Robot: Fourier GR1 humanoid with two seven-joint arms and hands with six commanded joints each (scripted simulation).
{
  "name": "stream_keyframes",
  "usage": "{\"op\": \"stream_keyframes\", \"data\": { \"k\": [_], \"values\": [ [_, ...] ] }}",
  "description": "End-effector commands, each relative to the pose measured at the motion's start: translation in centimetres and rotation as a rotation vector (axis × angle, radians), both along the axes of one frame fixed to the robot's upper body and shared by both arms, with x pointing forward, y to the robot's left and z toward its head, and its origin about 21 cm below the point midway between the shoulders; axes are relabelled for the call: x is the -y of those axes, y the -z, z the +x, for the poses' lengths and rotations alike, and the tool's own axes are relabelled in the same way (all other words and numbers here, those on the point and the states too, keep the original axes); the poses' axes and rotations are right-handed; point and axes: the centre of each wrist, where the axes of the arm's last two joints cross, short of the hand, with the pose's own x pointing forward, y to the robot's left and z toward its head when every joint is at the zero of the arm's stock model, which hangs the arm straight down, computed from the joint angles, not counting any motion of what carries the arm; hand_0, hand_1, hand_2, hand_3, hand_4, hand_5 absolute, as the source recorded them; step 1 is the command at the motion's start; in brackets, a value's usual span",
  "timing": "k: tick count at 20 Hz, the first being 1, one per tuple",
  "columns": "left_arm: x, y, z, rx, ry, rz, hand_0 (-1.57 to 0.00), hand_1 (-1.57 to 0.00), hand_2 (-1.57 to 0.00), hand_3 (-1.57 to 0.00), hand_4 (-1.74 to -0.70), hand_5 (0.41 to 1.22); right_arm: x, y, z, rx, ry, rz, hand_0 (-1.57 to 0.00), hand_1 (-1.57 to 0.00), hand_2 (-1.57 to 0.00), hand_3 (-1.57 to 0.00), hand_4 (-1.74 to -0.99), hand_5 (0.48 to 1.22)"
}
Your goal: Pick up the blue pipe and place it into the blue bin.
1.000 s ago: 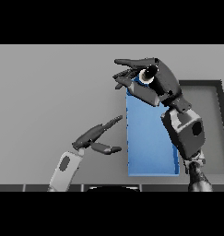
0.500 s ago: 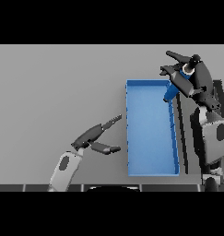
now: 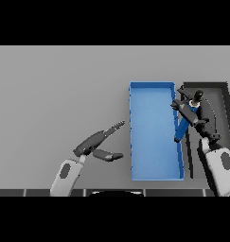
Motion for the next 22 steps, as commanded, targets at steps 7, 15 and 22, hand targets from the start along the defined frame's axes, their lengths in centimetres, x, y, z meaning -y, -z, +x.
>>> {"op": "stream_keyframes", "data": {
  "k": [7,15,22],
  "values": [
    [0.1,0.1,0.2,-0.004,-0.005,0.024,0.00,0.00,0.00,0.00,-0.88,0.421,-1.1,4.5,-1.4,-0.265,0.137,-0.097,-1.57,-1.57,-1.57,-0.91,-1.741,1.221],
    [0.0,0.0,0.1,-0.001,-0.004,0.021,0.00,0.00,0.00,0.00,-0.88,0.430,-1.2,6.1,-1.0,-0.460,0.058,-0.275,-0.38,-0.35,-0.35,-0.21,-1.219,1.137],
    [0.0,-0.4,-0.1,-0.002,-0.005,0.016,0.00,0.00,0.00,0.00,-0.89,0.427,-1.3,6.7,-0.7,-0.551,-0.038,-0.426,-0.08,-0.07,-0.07,-0.04,-1.063,0.846]
  ]
}}
